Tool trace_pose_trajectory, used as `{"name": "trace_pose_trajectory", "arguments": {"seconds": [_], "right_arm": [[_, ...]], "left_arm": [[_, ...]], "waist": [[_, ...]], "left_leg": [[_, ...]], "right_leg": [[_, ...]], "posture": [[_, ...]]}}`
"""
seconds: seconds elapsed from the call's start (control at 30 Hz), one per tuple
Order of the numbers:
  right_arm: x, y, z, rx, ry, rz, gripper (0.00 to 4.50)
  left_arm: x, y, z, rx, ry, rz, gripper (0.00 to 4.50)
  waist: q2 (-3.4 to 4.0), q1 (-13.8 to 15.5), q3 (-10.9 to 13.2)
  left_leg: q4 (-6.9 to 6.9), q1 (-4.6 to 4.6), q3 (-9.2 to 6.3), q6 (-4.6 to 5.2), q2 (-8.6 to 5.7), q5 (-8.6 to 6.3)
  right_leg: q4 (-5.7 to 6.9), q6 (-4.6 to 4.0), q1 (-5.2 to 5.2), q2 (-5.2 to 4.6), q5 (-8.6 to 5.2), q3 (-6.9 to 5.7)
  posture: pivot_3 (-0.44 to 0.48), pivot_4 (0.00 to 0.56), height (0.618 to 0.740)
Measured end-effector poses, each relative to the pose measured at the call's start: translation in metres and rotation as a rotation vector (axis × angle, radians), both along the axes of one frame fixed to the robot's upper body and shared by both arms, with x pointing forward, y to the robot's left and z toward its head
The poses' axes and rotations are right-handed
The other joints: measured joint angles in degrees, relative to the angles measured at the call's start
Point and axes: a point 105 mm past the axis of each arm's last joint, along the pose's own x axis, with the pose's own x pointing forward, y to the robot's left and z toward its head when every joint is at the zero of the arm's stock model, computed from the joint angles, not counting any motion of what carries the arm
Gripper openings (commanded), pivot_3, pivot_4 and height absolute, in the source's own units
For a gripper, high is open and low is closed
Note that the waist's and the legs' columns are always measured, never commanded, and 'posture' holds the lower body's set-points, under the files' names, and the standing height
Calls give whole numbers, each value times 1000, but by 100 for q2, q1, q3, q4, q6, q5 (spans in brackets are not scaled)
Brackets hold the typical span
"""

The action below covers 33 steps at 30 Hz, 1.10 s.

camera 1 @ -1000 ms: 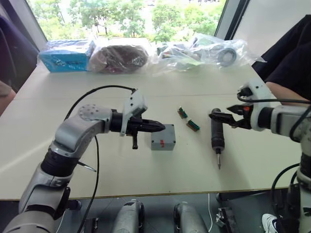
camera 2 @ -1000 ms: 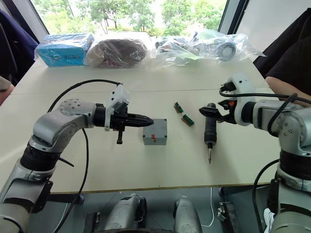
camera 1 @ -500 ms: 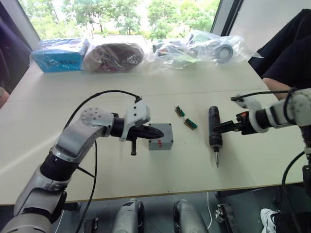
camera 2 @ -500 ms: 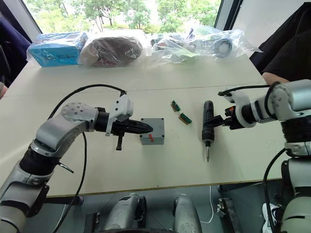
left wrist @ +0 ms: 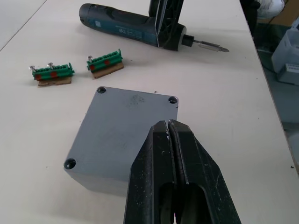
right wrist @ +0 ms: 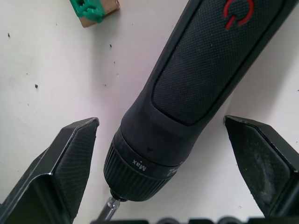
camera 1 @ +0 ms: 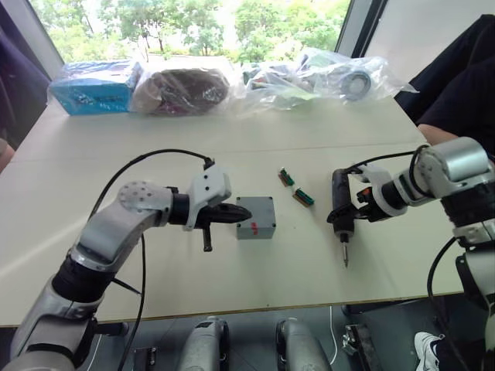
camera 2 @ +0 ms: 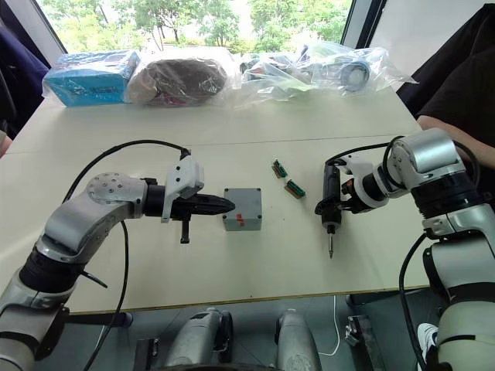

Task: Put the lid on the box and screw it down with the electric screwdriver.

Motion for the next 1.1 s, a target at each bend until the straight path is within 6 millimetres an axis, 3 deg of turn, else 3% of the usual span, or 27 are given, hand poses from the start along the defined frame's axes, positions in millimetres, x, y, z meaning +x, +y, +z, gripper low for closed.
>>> {"name": "trace_pose_trajectory", "arguments": {"seconds": [0.17, 0.2, 0.33, 0.47, 0.53, 0.6, 0.7, 0.77, 0.87, 0.93, 1.0, 1.1], "right_arm": [[2, -5, -4, -43, 4, 5, 1940], [1, -5, -4, -43, 8, 3, 1824], [4, -7, -2, -30, 19, -27, 1823], [28, -11, 9, 11, -85, -113, 1823], [42, -15, 31, 37, -216, -140, 1823], [55, -10, 67, 133, -388, -165, 1823], [62, 5, 109, 241, -609, -139, 1823], [64, 15, 129, 269, -863, -129, 1823], [54, 24, 130, 372, -1080, -231, 1823], [40, 35, 133, 602, -1113, -242, 1823], [24, 49, 144, 719, -1183, -174, 1823], [1, 71, 153, 736, -1323, -64, 1823]], "left_arm": [[2, 3, 3, 0, -15, 24, 0], [2, 3, 3, 0, -15, 25, 0], [4, 3, 3, -5, -13, 30, 0], [11, 5, 6, -12, -7, 38, 0], [16, 7, 8, -18, -1, 47, 0], [20, 11, 12, -70, 31, 64, 0], [22, 10, 26, -139, 46, 58, 0], [25, 12, 33, -172, 47, 66, 0], [29, 15, 29, -168, 79, 80, 0], [30, 14, 24, -148, 93, 80, 0], [29, 12, 17, -124, 107, 74, 0], [32, 9, 9, -96, 114, 73, 0]], "waist": [[-5, 6, -3], [-5, 6, -3], [-5, 7, -3], [7, -2, 4], [27, 1, 16], [30, 3, 19], [29, 4, 19], [23, 4, 15], [27, 12, 17], [27, 17, 17], [31, 14, 20], [30, -4, 18]], "left_leg": [[8, 2, -2, 0, 0, 0], [8, 2, -3, 0, 0, 0], [7, 2, -4, -1, -1, 0], [8, -1, 10, -4, -7, 4], [5, -4, 11, -5, -7, 4], [-4, -5, 10, -6, -3, 5], [-8, -8, 3, -8, 0, 6], [-5, -6, 0, -8, 0, 6], [0, -7, 3, -16, -2, 11], [4, -8, 5, -14, -3, 11], [4, -6, 3, -13, -3, 10], [2, 2, 1, -12, -4, 10]], "right_leg": [[-1, 0, 8, 1, 0, 1], [-1, 0, 8, 1, 0, 1], [5, 1, 6, 2, 1, -1], [3, 14, 0, 1, 10, 7], [5, 15, -8, 1, 10, 8], [7, 14, -13, 7, 10, 6], [3, 14, -11, 18, 9, 3], [4, 14, -3, 19, 9, 0], [17, 16, -6, 2, 10, 3], [14, 24, -5, 1, 16, 6], [14, 24, -4, 2, 16, 5], [14, 23, 0, 7, 15, 6]], "posture": [[0, 150, 740], [0, 150, 740], [0, 150, 740], [0, 150, 740], [0, 150, 740], [0, 150, 740], [0, 150, 740], [0, 150, 740], [0, 150, 740], [0, 150, 740], [0, 150, 740], [0, 150, 740]]}}
